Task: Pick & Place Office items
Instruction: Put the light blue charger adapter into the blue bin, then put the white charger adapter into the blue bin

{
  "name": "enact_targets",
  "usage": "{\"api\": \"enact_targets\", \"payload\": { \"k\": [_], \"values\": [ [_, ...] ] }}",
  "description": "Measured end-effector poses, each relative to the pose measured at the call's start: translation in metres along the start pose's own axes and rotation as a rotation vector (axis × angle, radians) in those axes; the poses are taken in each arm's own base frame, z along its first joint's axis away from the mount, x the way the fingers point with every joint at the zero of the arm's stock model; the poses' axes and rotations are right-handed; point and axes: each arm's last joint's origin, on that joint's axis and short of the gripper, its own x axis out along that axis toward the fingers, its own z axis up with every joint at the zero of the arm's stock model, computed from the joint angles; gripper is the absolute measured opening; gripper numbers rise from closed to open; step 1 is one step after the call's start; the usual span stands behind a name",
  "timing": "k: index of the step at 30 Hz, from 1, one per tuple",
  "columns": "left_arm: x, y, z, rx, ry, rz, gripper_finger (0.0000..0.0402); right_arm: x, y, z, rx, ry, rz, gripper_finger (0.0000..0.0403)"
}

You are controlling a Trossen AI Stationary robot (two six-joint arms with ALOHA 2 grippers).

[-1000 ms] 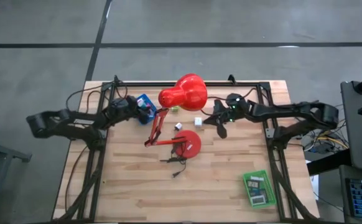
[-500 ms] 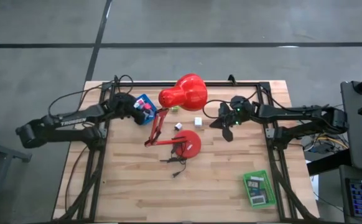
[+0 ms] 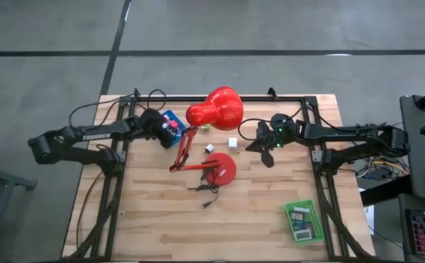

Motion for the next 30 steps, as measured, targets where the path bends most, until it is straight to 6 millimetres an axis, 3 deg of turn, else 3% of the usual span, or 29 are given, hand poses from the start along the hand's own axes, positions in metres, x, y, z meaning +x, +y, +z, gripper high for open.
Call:
{"api": "enact_targets", "payload": {
  "k": [6, 13, 21, 30],
  "values": [
    [0.001, -0.001, 0.004, 0.012, 0.003, -0.008, 0.0124, 0.000, 0.000, 0.000, 0.004, 0.001, 0.001, 0.0008],
    [0.000, -0.003, 0.007, 0.021, -0.002, -0.039, 0.0212, 0.000, 0.000, 0.000, 0.004, 0.001, 0.002, 0.0008],
    [-0.002, -0.004, 0.009, 0.055, -0.016, -0.058, 0.0229, 0.000, 0.000, 0.000, 0.004, 0.001, 0.004, 0.0008],
    [-0.038, -0.006, 0.037, 0.132, -0.232, -0.030, 0.0231, 0.000, 0.000, -0.001, 0.007, 0.009, 0.004, 0.0008]
  ]
}}
